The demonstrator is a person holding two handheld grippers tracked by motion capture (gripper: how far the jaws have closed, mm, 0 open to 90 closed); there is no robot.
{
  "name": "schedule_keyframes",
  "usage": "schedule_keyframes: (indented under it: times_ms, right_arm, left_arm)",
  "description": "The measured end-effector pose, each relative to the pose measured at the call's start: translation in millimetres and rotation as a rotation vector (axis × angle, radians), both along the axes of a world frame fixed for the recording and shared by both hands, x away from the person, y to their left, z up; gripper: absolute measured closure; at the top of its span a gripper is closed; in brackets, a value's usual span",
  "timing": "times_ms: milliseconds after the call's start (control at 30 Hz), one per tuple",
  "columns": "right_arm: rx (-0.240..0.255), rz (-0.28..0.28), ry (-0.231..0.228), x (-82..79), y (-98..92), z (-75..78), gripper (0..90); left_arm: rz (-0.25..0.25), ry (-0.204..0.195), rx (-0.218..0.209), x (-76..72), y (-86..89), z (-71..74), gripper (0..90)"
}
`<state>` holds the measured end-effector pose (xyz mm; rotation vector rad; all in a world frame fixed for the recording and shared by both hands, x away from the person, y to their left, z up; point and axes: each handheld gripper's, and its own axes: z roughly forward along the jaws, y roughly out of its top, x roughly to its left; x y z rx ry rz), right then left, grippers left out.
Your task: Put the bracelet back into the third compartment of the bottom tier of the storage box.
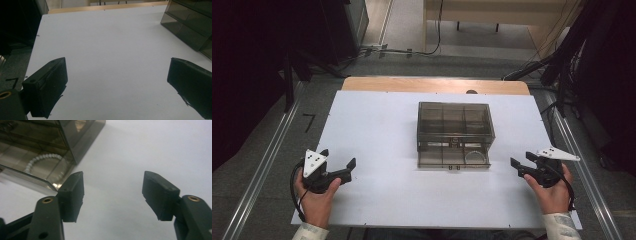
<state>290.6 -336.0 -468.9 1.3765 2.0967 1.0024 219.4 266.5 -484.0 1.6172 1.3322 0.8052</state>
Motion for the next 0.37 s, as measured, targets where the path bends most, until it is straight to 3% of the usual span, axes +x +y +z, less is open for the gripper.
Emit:
schedule_keyframes:
  times_ms: [167,367]
  right_arm:
    - [-0.035,-0.01,0.026,0.3,-3.4,-4.1,29.6]
    - [-0.038,-0.022,0.04,0.5,-4.8,-5.4,26.4]
  left_arm:
    - [-0.002,0.004,0.0,0.6,-0.6,-0.3,3.2]
    - [0.0,0.014,0.005,1.5,-1.2,-1.0,3.2]
